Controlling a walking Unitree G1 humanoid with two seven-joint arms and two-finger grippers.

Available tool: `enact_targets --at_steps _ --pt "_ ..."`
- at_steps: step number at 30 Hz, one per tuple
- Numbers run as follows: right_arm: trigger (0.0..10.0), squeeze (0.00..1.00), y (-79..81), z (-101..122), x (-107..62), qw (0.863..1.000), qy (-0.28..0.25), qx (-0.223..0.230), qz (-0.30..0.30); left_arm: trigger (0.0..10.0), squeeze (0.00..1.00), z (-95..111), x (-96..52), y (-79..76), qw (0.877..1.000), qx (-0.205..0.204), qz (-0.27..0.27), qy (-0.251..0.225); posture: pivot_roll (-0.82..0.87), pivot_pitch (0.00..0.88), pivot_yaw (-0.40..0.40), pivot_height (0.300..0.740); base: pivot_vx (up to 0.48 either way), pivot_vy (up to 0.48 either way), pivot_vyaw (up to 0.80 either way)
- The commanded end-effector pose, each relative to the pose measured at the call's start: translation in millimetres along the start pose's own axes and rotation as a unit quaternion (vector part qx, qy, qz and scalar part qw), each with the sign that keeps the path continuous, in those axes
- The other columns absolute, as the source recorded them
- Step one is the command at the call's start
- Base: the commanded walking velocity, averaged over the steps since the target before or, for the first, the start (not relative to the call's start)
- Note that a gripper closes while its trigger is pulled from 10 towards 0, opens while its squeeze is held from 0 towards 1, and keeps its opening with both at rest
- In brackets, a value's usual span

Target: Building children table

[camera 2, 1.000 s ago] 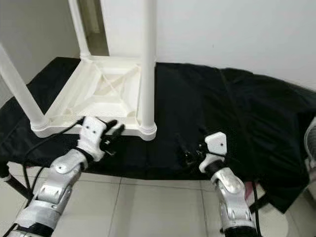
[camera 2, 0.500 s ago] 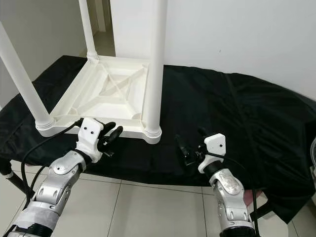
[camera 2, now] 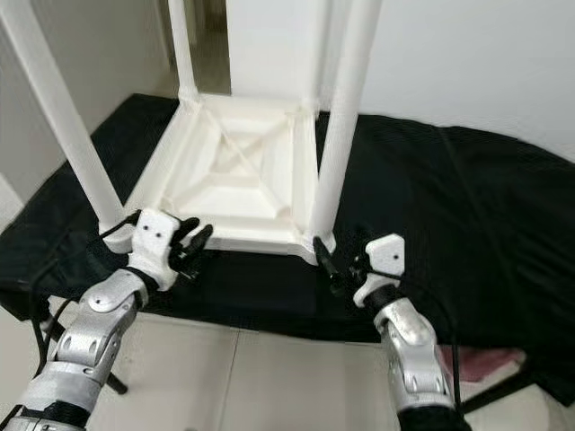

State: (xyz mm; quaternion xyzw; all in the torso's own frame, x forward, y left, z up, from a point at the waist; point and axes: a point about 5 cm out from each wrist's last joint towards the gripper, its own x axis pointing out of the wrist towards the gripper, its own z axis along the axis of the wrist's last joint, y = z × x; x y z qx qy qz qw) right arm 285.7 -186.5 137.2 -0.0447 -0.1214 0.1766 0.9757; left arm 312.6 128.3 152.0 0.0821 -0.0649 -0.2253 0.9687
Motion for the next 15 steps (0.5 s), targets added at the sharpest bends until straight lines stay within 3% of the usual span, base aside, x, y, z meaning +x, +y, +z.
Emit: enact_targets --at_steps 1,15 --pt "10.0 0.00 -1.7 -0.9 -1.3 1.000 0.003 -0.003 -0.002 10.0 0.00 -3.6 1.0 -4.5 1.000 0.007 -0.006 0.010 0.06 0.063 -0.025 0.740 0.000 0.000 0.00" --pt "10.0 0.00 -2.2 -2.1 -2.2 1.000 0.002 -0.005 -0.024 10.0 0.00 -1.9 -0.4 -12.5 1.000 0.013 -0.026 0.004 0.06 0.074 -0.025 0.740 0.000 0.000 0.00"
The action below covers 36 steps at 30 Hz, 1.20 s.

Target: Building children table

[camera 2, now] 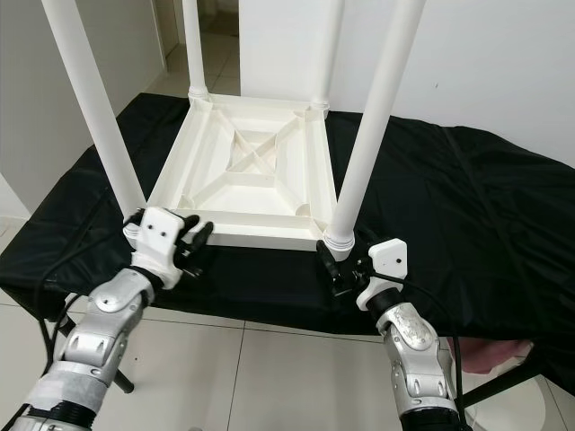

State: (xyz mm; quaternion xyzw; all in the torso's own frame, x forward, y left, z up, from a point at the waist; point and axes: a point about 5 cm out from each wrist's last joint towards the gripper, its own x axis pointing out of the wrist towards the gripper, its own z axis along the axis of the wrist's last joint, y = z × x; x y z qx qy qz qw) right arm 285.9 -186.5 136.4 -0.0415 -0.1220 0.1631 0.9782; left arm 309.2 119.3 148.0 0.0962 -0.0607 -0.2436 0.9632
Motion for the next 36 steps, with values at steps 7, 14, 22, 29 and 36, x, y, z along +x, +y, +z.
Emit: enact_targets --at_steps 7,14,22,29,36 --pt "10.0 1.00 -2.2 -5.6 -5.2 0.999 0.006 0.011 -0.045 10.0 0.00 0.7 -1.0 -6.9 1.000 0.017 -0.013 -0.005 0.06 0.070 -0.028 0.740 0.000 0.000 0.00" --pt "10.0 1.00 -2.1 -0.3 1.4 0.999 -0.003 0.010 -0.047 10.0 0.00 4.2 0.7 -16.1 0.999 0.022 -0.040 -0.013 0.06 0.073 -0.026 0.740 0.000 0.000 0.00" --pt "10.0 0.00 -5.1 13.5 28.2 0.997 -0.020 0.000 -0.071 10.0 0.00 15.2 0.8 -24.6 0.996 0.029 -0.078 -0.039 0.07 0.074 -0.025 0.740 0.000 0.000 0.00" --pt "10.0 0.00 -4.7 18.6 49.7 0.995 -0.004 -0.023 -0.094 10.0 0.00 24.3 3.4 -25.3 0.996 -0.002 -0.075 -0.052 0.07 0.074 -0.028 0.740 0.000 0.000 0.00" --pt "10.0 0.00 1.5 31.5 69.9 0.994 -0.019 -0.030 -0.099 10.0 0.00 31.7 4.5 -29.3 0.994 -0.002 -0.086 -0.063 0.08 0.064 -0.030 0.740 0.000 0.000 0.00"
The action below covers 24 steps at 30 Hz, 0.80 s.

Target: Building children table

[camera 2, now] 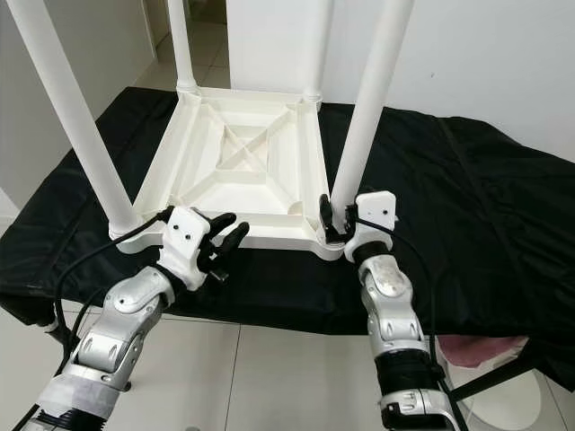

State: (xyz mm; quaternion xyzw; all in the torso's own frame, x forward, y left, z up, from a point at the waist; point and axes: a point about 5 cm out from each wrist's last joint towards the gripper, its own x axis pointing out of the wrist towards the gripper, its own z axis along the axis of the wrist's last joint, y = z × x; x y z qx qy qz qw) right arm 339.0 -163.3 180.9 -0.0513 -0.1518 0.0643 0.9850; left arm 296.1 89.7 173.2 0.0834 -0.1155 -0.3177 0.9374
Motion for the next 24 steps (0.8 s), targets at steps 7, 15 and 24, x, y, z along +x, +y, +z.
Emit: enact_targets --at_steps 7,15,24 --pt "10.0 0.00 5.1 20.5 23.3 1.000 -0.018 0.022 -0.011 10.0 0.00 -0.1 0.7 -10.1 0.999 0.006 -0.031 0.004 0.08 0.057 -0.040 0.740 0.000 0.000 0.00" --pt "10.0 0.00 11.2 17.8 27.4 0.997 0.007 0.070 -0.024 10.0 0.00 2.1 1.1 -18.1 0.998 0.005 -0.056 0.007 0.08 0.043 -0.046 0.740 0.000 0.000 0.00" --pt "10.0 0.00 13.2 -1.6 23.5 0.989 0.058 0.135 -0.023 10.0 0.00 3.7 2.2 -21.0 0.998 0.010 -0.067 0.008 0.07 0.036 -0.040 0.740 0.000 0.000 0.00"
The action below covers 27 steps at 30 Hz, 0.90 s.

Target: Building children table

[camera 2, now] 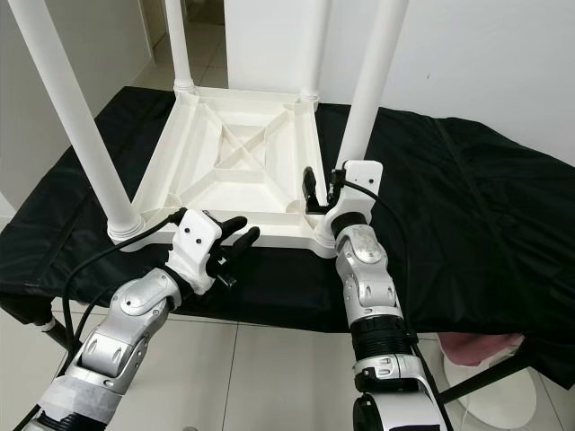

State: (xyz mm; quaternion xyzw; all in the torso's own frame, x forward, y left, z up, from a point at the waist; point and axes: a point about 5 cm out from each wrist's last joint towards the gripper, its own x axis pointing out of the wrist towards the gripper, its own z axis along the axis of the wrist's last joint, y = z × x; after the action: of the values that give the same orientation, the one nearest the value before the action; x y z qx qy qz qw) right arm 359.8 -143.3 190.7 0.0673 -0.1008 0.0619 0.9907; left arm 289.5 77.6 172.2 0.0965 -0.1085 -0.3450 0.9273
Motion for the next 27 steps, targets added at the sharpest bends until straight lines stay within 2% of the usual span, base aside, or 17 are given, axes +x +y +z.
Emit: enact_targets --at_steps 1,8,12,17,23,27 --pt "10.0 0.00 -5.9 -5.6 -1.1 1.000 0.016 0.020 -0.010 10.0 0.00 2.1 0.7 -7.9 0.999 0.004 -0.037 0.001 0.07 0.036 -0.040 0.740 0.000 0.000 0.00" --pt "10.0 0.00 -11.2 -4.1 0.4 0.999 0.019 0.025 -0.018 10.0 0.00 2.8 1.3 -9.1 0.999 0.009 -0.040 0.003 0.07 0.037 -0.040 0.740 0.000 0.000 0.00" --pt "10.0 0.00 -13.1 0.4 1.9 1.000 0.013 0.012 -0.020 10.0 0.00 3.0 1.5 -9.2 0.999 0.009 -0.038 0.004 0.07 0.038 -0.044 0.740 0.000 0.000 0.00" --pt "10.0 0.00 -10.4 4.9 2.8 1.000 0.004 -0.006 -0.009 10.0 0.00 2.8 1.7 -9.5 0.999 0.008 -0.037 0.005 0.07 0.038 -0.046 0.740 0.000 0.000 0.00" --pt "10.0 0.00 -0.9 21.6 3.0 0.998 -0.039 -0.040 0.021 10.0 0.00 3.1 1.9 -10.0 0.999 0.007 -0.036 0.005 0.07 0.041 -0.045 0.740 0.000 0.000 0.00" --pt "10.0 0.00 0.3 24.0 3.0 0.998 -0.044 -0.044 0.027 10.0 0.00 3.1 2.0 -10.1 0.999 0.006 -0.036 0.006 0.07 0.041 -0.045 0.740 0.000 0.000 0.00"
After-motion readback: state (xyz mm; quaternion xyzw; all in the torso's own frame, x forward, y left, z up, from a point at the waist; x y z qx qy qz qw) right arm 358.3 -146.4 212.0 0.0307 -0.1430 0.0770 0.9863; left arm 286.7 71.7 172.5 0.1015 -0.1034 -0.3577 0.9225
